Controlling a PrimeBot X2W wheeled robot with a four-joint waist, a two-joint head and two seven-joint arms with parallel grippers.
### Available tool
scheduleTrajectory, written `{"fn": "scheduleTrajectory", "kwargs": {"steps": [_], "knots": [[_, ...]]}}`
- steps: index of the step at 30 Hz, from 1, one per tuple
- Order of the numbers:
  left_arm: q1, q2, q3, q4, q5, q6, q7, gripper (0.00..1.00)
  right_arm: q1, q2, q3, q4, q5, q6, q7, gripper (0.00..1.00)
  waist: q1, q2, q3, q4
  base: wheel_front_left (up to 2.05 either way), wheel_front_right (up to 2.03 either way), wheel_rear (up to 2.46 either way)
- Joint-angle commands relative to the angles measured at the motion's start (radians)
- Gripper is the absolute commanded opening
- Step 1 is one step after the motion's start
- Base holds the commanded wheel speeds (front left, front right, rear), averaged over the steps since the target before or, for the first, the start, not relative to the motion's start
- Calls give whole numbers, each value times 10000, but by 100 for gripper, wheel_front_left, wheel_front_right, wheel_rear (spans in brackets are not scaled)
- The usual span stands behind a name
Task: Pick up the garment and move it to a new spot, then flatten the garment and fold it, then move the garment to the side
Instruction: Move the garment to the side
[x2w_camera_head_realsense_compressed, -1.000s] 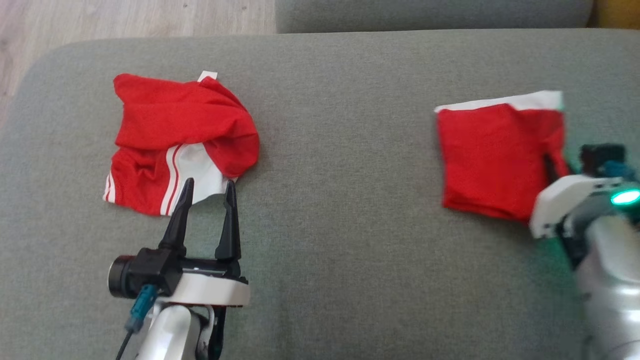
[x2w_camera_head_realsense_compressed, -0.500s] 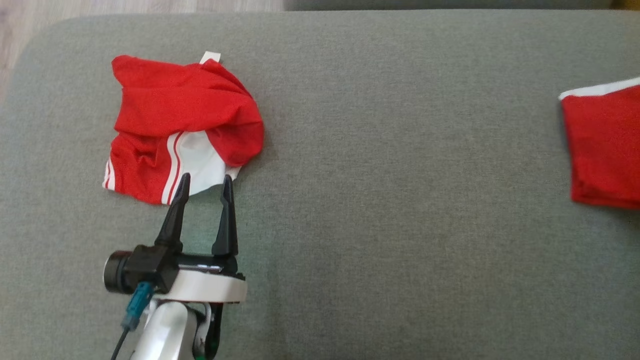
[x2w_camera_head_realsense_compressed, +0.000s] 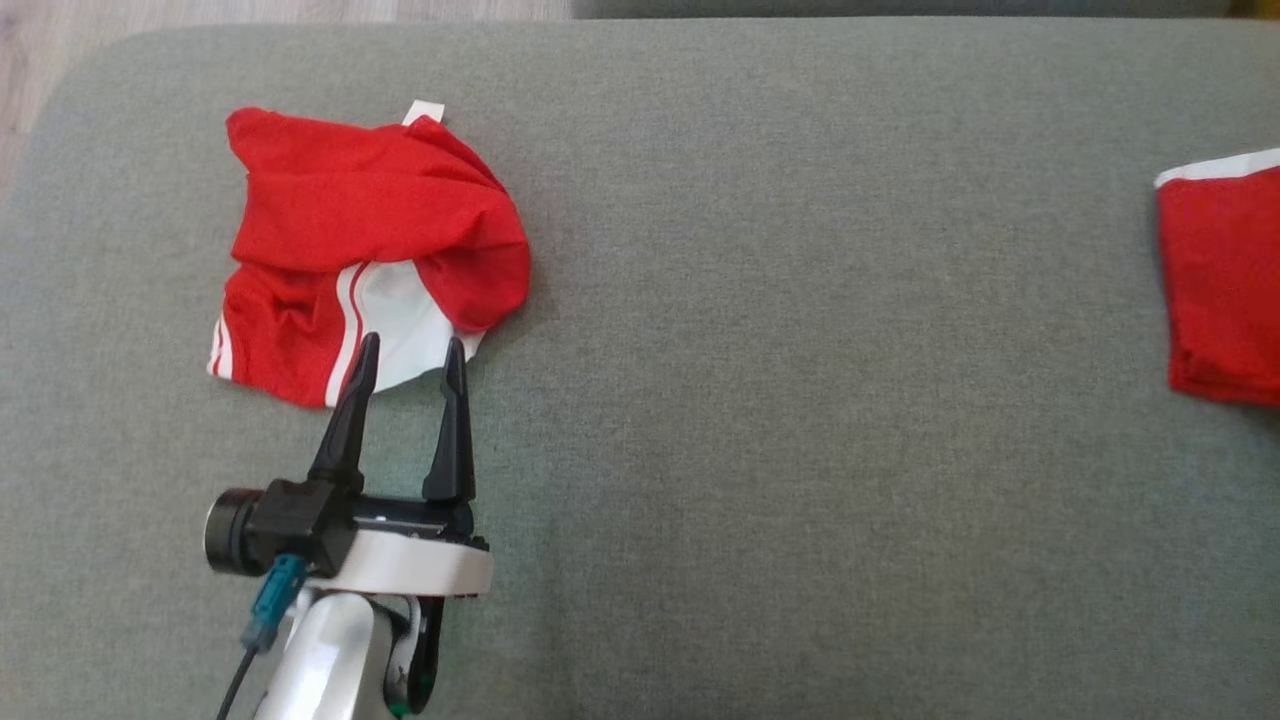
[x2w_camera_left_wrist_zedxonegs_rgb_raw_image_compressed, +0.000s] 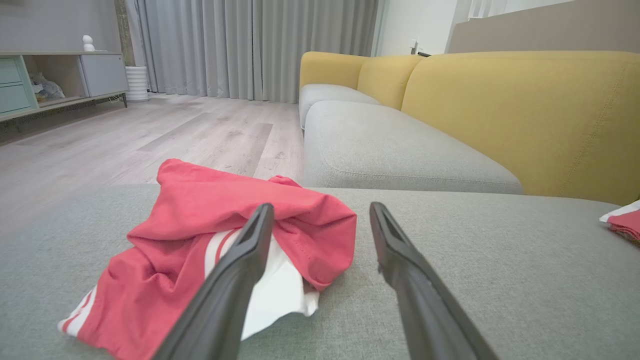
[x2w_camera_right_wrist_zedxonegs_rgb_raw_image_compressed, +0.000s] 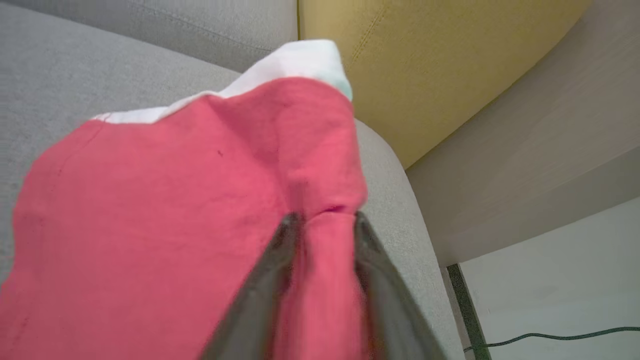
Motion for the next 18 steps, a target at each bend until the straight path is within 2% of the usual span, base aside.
{"fn": "scheduleTrajectory", "kwargs": {"steps": [1,5,6,9,13,18], "knots": [[-306,35,384,-281,84,-25,-51,100,-118,-157,72,-343,-66,-7,-150,100,0,0,-43,-16,0,0,0],[-246,35,453,-288,33,-2,-51,100,-55,481,-484,-889,-183,-7,-519,100,0,0,-312,-134,0,0,0],[-197,35,512,-282,17,0,-51,100,-8,918,-680,-1330,-277,-7,-683,100,0,0,-514,-224,0,0,0],[-119,35,608,-301,-17,8,-51,100,125,1650,-863,-2107,-198,-7,-950,100,0,0,-886,-330,0,0,0],[38,35,799,-350,-77,34,-51,100,423,2741,-729,-3326,168,-7,-1192,100,0,0,-1451,-424,0,0,0],[330,35,1220,-460,-48,21,-51,100,1159,3955,-188,-5220,1150,-7,-1310,100,0,0,-2143,-455,0,0,0]]}}
